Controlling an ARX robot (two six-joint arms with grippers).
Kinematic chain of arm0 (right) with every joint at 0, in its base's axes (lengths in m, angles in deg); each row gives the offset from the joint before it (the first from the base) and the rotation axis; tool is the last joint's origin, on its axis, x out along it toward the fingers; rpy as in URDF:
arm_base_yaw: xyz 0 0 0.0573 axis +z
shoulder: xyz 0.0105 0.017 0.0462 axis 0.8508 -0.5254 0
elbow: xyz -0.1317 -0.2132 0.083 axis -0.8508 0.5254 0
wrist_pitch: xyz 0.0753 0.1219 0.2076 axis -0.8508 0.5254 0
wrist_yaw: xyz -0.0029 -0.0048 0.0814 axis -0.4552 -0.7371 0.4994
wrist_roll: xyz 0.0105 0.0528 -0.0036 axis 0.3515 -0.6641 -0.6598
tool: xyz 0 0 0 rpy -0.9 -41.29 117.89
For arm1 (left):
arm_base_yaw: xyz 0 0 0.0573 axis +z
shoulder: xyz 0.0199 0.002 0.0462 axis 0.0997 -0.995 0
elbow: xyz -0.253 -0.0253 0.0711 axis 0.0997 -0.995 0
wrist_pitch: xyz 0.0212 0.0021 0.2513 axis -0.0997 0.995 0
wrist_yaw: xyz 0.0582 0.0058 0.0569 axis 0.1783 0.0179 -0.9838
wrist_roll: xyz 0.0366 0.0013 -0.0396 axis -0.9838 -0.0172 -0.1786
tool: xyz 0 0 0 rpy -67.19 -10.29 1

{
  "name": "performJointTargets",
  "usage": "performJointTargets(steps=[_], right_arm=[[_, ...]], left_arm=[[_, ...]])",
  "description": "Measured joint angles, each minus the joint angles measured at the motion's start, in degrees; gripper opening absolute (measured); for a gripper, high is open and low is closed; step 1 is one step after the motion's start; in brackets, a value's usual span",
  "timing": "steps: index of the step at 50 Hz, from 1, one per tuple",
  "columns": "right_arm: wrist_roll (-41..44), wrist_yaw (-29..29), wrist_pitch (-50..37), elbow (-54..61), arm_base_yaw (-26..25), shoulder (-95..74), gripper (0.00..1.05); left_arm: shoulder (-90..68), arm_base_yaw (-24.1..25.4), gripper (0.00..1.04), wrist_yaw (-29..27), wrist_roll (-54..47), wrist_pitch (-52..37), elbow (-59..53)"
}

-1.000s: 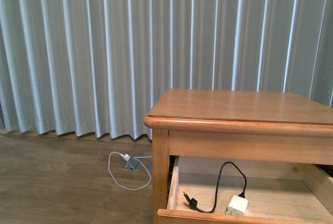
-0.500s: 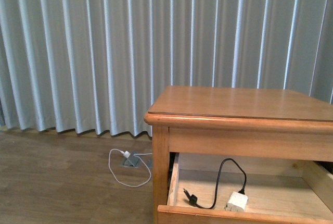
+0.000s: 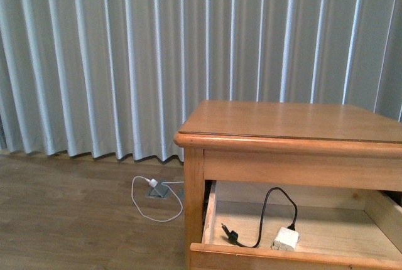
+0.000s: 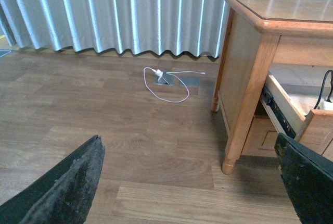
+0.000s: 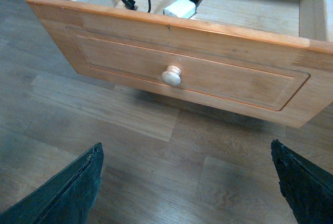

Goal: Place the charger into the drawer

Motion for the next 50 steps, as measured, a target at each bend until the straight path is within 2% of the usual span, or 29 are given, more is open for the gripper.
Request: performJointTargets(steps=[9, 26, 42, 50], right_arm=[[-1.73, -4.46, -5.68, -5.27, 3.19, -16.44, 0.96], [-6.38, -7.26, -11.76, -14.43, 8.17, -36.0, 0.96], [-7.63, -12.28, -19.76, -21.77, 8.37, -51.56, 0.96], [-8.11, -13.29, -21.14, -25.9, 7.43, -58.21, 0.96]], left_arm=[[0.0, 0.0, 0.99, -0.02, 0.0, 0.0, 0.0], [0.02, 0.0, 0.99, -0.02, -0.02, 0.0, 0.0], [0.0, 0.0, 0.99, 0.0, -0.02, 0.0, 0.0], [0.02, 0.0, 0.99, -0.02, 0.0, 0.0, 0.0]])
